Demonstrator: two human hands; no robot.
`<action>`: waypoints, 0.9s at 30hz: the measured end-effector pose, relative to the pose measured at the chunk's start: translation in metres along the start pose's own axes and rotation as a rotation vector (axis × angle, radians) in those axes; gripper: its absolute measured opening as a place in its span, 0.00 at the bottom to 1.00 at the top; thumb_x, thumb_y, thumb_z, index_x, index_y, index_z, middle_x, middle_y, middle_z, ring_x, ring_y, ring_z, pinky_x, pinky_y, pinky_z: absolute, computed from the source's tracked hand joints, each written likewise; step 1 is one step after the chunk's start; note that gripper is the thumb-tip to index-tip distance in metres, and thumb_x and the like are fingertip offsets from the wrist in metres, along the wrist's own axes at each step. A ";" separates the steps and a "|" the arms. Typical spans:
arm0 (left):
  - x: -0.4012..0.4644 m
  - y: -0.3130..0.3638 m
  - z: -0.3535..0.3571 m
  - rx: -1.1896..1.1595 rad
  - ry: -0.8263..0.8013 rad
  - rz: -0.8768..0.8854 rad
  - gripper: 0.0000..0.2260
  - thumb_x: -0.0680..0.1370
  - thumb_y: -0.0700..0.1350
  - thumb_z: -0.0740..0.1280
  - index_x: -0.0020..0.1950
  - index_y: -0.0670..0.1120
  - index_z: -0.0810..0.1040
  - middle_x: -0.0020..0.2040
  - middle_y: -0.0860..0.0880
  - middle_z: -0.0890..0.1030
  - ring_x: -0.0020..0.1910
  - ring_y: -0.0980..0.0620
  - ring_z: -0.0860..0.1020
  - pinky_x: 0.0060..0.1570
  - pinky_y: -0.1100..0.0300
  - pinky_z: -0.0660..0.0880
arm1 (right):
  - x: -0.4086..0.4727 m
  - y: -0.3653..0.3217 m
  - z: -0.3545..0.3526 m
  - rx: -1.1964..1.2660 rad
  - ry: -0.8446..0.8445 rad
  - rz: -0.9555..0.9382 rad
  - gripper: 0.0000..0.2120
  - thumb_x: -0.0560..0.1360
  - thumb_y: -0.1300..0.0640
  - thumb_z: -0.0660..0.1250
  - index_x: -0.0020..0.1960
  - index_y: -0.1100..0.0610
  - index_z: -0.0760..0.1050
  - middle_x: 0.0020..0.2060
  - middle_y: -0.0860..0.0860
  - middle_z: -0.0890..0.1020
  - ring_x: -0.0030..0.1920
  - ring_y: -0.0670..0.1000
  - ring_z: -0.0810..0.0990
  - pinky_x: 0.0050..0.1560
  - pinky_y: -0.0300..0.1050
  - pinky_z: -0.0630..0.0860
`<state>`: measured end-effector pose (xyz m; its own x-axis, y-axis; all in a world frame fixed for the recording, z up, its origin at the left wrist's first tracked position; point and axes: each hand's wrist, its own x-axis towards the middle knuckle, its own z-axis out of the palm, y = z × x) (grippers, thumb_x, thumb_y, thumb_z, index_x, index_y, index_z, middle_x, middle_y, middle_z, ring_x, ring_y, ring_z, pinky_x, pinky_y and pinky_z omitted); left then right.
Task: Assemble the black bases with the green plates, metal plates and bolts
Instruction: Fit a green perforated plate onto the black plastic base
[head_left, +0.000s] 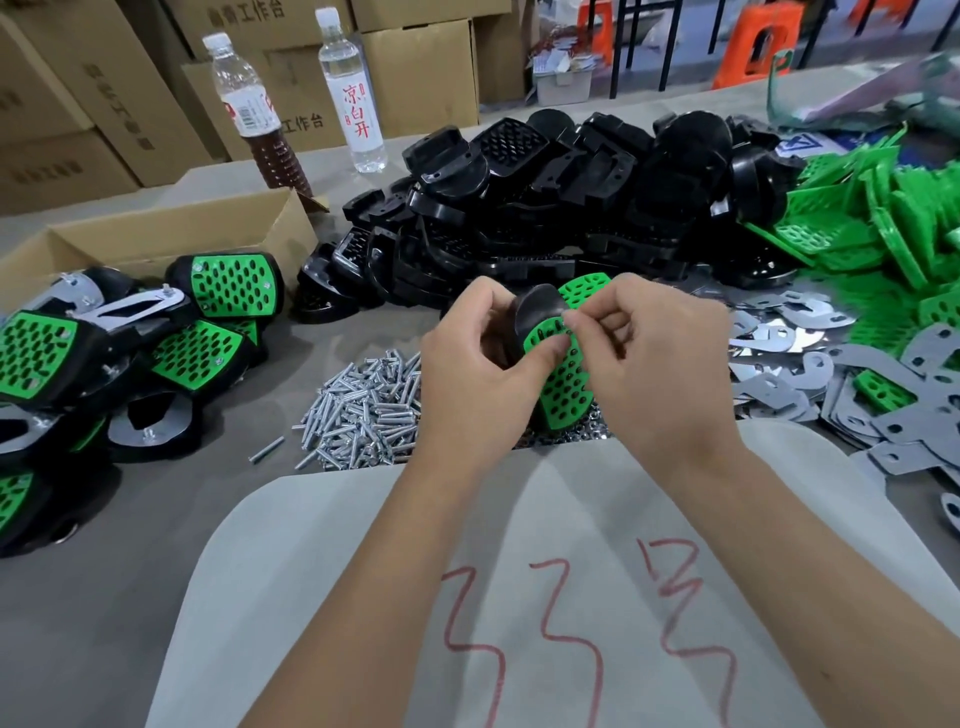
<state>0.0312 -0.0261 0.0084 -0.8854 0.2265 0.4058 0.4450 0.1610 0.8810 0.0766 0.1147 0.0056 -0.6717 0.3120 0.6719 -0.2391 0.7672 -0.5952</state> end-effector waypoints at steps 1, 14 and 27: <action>0.000 0.000 -0.001 0.008 -0.005 0.014 0.11 0.73 0.41 0.79 0.46 0.43 0.76 0.41 0.44 0.82 0.41 0.40 0.80 0.42 0.42 0.78 | 0.001 0.001 0.000 0.043 -0.012 0.034 0.08 0.78 0.61 0.74 0.41 0.59 0.79 0.31 0.48 0.80 0.34 0.52 0.80 0.38 0.57 0.79; -0.001 -0.003 0.005 -0.117 -0.012 -0.006 0.10 0.72 0.38 0.78 0.46 0.42 0.79 0.41 0.43 0.83 0.41 0.42 0.81 0.44 0.46 0.79 | -0.007 -0.006 0.011 0.083 0.019 0.278 0.11 0.82 0.59 0.69 0.41 0.58 0.74 0.29 0.45 0.77 0.31 0.43 0.77 0.35 0.34 0.68; 0.010 -0.010 -0.014 -0.365 -0.083 -0.124 0.07 0.71 0.37 0.77 0.46 0.45 0.82 0.44 0.44 0.84 0.44 0.51 0.81 0.47 0.49 0.81 | 0.006 0.008 0.000 0.797 -0.222 0.629 0.13 0.70 0.51 0.81 0.42 0.54 0.77 0.29 0.46 0.78 0.24 0.43 0.70 0.24 0.35 0.66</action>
<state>0.0158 -0.0393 0.0067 -0.9088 0.3064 0.2834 0.2454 -0.1568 0.9566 0.0705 0.1231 0.0046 -0.9304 0.3550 0.0913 -0.1409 -0.1163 -0.9832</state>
